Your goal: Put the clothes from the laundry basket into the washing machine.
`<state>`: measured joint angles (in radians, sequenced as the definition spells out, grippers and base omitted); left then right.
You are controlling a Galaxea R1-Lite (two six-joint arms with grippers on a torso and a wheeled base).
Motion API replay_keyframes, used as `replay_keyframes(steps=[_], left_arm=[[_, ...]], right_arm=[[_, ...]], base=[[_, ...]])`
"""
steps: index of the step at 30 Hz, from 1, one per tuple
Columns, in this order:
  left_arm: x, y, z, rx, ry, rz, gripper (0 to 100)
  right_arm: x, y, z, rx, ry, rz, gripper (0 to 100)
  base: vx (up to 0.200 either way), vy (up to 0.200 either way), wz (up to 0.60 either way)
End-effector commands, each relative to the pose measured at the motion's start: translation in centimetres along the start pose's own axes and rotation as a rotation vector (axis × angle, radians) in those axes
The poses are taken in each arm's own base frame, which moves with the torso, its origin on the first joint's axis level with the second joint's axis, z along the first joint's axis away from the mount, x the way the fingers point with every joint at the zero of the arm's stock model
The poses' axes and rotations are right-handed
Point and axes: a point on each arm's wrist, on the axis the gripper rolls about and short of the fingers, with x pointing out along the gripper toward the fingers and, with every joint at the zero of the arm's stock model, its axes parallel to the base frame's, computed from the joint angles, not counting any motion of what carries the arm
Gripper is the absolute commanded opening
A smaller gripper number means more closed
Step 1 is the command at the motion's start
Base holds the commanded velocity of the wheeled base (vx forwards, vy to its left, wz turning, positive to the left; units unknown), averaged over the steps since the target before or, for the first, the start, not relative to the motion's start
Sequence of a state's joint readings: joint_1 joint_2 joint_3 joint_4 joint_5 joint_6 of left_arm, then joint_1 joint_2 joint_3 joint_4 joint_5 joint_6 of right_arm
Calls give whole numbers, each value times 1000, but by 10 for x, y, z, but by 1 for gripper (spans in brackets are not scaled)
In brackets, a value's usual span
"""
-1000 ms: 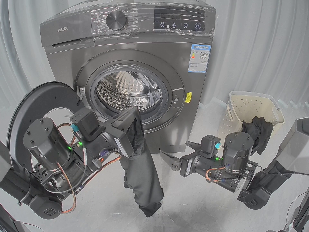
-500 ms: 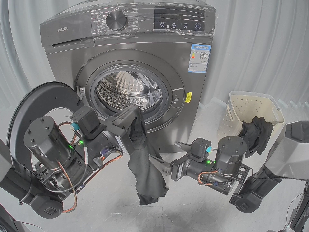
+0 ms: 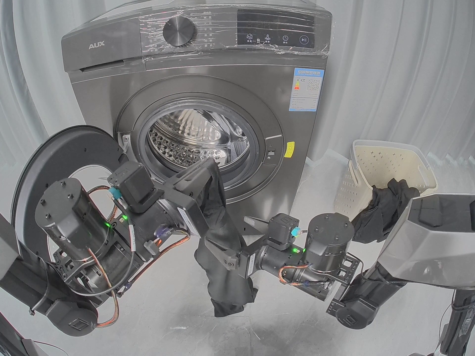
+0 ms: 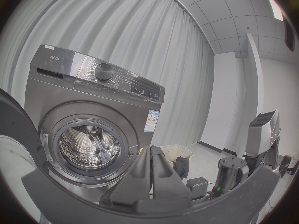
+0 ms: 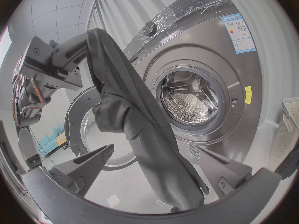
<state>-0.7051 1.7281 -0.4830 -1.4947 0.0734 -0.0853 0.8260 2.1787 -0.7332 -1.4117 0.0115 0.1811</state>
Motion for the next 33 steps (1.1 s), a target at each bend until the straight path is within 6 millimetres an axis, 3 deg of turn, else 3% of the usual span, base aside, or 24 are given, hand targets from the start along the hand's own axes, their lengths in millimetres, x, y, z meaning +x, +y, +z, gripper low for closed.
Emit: replay_keyframes(steps=[1,7,8,19,20,26,28,33], left_arm=[[0,-3,1,-7,-10,-13,0],[0,-9,1,-31,-10,-34,0],[0,-9,1,-31,-10,-34,0],[-3,-8,-2,-57,9,-38,0],[-4,-8,-3,-57,14,-38,100],[-15,-7,-15,-76,85,-37,100],[-18,-7,-16,-77,97,-37,100],[-26,-2,-25,-68,150,-16,100]], right_arm=[[17,-1,-9,1,-9,3,100],[25,-2,-17,3,-7,-2,100],[26,-2,-17,3,-10,-1,0],[22,0,1,5,-66,-13,0],[18,2,8,6,-80,-10,0],[0,3,30,11,-110,-13,0],[-15,0,45,13,-131,-25,0],[-40,-20,73,13,-194,-83,0]], base=[[0,0,0],[0,0,0],[0,0,0],[0,0,0],[0,0,0],[0,0,0],[0,0,0],[0,0,0]])
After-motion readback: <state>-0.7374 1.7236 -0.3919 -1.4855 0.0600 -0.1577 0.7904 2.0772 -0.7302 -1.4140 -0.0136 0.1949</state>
